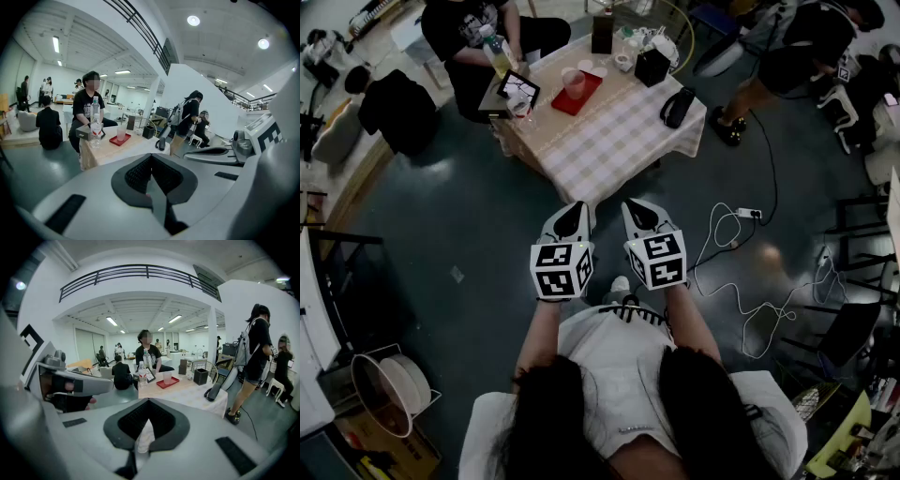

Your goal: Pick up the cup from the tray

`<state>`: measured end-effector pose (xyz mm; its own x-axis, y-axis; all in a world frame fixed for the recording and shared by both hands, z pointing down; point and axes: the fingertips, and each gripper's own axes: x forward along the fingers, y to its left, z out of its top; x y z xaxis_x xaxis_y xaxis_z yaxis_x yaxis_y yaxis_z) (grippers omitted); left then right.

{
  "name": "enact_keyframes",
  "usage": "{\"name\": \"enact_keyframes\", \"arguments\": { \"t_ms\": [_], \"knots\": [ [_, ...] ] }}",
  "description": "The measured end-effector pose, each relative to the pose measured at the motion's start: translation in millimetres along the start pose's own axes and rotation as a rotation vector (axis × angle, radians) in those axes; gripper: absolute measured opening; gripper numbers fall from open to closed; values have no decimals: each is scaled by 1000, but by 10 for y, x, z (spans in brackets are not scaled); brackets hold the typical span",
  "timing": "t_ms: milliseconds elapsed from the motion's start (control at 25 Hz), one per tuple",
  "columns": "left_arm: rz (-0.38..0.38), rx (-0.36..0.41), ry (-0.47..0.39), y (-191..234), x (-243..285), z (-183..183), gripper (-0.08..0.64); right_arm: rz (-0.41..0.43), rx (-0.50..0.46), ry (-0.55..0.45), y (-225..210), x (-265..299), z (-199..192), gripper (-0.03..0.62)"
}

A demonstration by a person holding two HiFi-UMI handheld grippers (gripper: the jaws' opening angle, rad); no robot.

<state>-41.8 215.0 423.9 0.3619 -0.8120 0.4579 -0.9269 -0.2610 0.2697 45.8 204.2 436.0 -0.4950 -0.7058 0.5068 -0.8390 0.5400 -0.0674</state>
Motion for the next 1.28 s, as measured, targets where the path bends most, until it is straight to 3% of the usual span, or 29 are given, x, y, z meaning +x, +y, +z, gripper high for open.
{"name": "enact_keyframes", "arguments": {
  "t_ms": [520,840,880,1000,1280],
  "knots": [
    [6,-52,-28,-92,75,110,5,4,-79,23,-100,46,-12,6],
    [59,-76,-43,-221,145,69,6,96,-40,-25,-250,-26,37,14],
    [69,-82,-45,-223,148,58,5,110,-33,-34,-265,-41,42,33],
    [102,-92,-49,-193,148,42,5,135,-2,-77,-315,-56,95,197],
    [122,-99,-47,-100,268,52,5,117,28,-80,-489,25,86,230]
  ]
}}
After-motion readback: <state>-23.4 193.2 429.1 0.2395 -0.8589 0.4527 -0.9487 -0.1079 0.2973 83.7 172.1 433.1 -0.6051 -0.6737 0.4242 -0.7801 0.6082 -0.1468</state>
